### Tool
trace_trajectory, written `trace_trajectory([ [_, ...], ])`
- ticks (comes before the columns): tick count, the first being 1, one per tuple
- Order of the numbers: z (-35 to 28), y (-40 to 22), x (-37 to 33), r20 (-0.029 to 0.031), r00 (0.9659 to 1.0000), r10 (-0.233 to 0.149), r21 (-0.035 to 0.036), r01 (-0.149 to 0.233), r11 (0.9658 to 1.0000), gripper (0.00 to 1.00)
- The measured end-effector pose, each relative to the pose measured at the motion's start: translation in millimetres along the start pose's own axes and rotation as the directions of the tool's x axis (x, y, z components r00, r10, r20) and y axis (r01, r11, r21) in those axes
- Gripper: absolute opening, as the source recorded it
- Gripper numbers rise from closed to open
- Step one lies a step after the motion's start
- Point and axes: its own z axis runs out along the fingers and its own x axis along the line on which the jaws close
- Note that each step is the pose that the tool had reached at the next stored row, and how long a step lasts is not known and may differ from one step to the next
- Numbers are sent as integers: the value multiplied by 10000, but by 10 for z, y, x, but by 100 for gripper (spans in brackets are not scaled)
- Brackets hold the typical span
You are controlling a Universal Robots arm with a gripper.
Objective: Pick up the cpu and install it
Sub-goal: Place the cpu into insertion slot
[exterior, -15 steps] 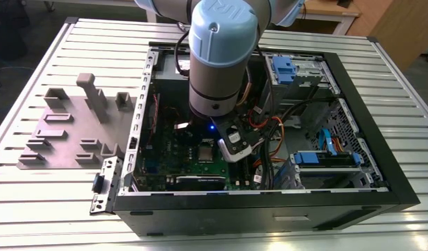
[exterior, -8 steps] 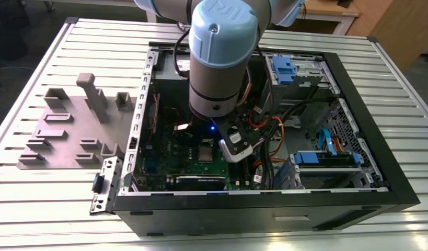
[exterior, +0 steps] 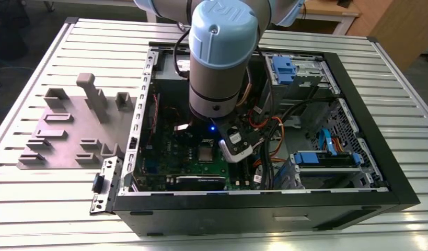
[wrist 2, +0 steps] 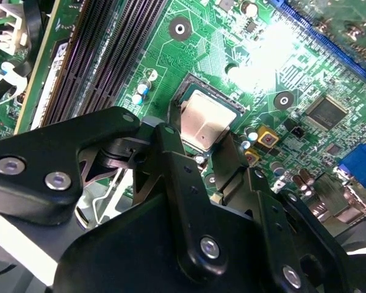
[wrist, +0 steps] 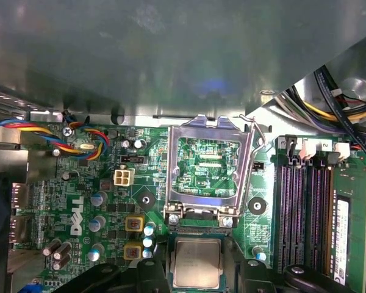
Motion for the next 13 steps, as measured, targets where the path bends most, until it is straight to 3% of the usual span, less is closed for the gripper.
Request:
trace_trajectory([
  [13,-9,1,-1,12,10000,-1,-3,1,10000,45],
])
